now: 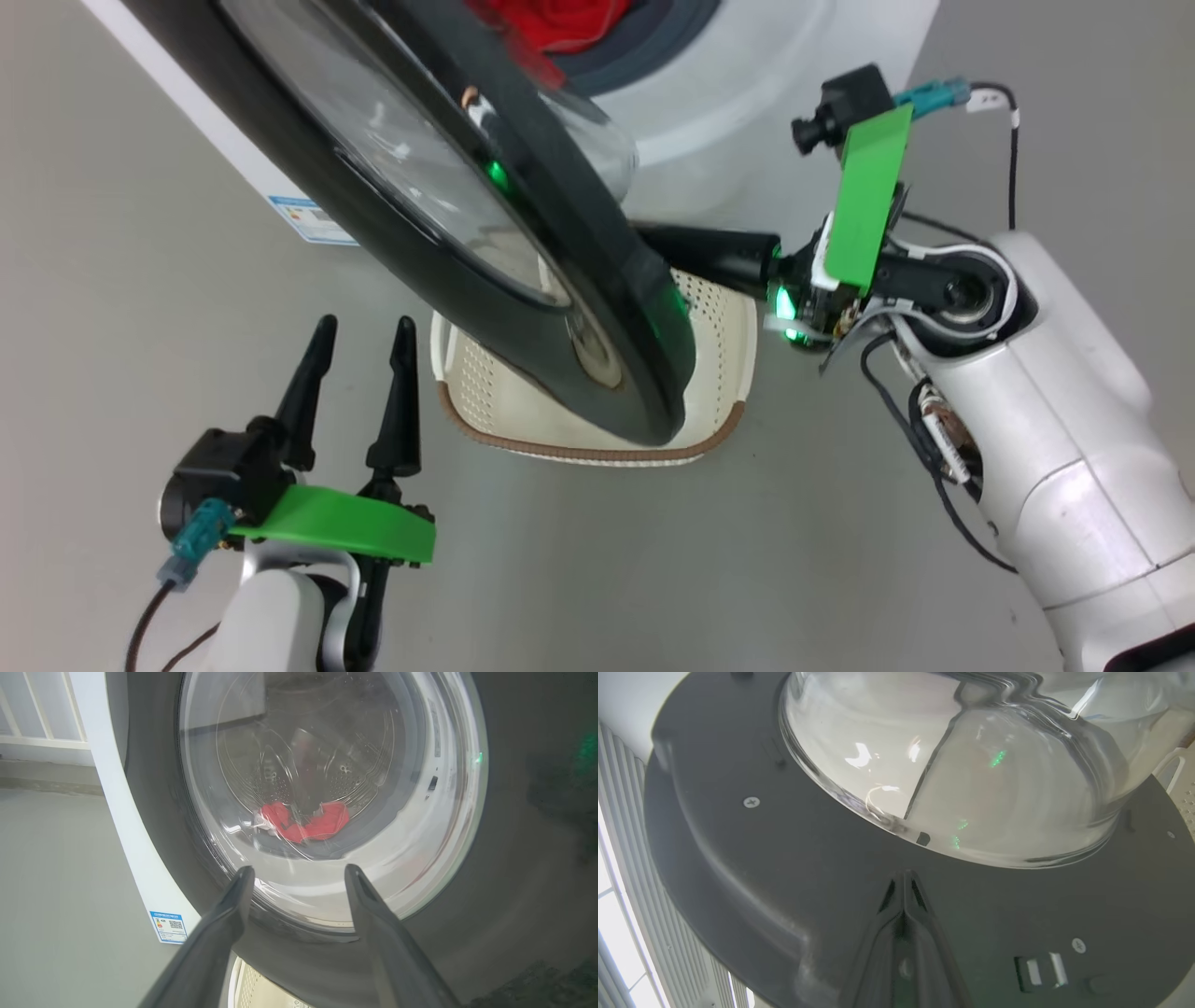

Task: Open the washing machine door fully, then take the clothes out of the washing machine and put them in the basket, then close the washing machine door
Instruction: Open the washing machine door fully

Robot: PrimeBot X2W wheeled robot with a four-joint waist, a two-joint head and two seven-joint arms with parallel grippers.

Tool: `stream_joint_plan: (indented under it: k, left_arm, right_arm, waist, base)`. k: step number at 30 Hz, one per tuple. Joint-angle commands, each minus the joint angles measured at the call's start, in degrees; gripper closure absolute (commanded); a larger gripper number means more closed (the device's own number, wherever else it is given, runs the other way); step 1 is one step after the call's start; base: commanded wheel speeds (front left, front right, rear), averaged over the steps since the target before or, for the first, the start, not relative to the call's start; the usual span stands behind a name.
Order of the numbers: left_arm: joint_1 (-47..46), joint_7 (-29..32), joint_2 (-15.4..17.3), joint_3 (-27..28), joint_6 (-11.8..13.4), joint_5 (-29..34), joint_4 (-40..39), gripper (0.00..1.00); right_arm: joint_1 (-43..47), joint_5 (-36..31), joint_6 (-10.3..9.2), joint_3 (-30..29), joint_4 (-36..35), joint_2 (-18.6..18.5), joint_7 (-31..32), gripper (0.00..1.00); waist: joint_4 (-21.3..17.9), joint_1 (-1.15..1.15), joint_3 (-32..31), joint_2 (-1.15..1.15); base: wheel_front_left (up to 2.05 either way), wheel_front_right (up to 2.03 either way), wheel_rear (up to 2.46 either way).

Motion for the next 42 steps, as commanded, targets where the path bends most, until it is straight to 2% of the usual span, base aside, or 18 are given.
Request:
stream_joint_plan:
  k: [1,14,34,42]
  left_arm:
    - [0.9,-0.4,1.4,1.4,0.2,-0.4,-0.9,0.00]
    - [2.8,-0.4,1.4,0.5,0.6,-1.1,0.8,0.00]
    - [4.3,-0.4,1.4,-0.2,0.6,-1.1,2.3,0.00]
    - [5.6,-0.4,1.4,1.2,1.3,-1.0,1.0,0.00]
  right_arm:
    - [1.3,0.0,0.39,0.8,-1.6,1.8,0.5,1.00]
    - [6.6,1.4,0.39,4.8,-1.9,1.9,-0.2,1.00]
    - [8.8,1.9,0.39,9.7,-0.6,2.0,-2.0,1.00]
    - [7.8,3.4,0.39,12.9,-0.7,2.0,-2.2,1.00]
  waist:
    - [1.6,0.00,-1.7,0.00]
    - [6.8,0.00,-6.7,0.00]
    - [16.8,0.00,-10.8,0.00]
    - [17.2,0.00,-11.0,0.00]
  base:
    - [0.00,0.00,0.00]
    - [0.00,0.00,0.00]
    - [0.00,0.00,0.00]
    - [0.00,0.00,0.00]
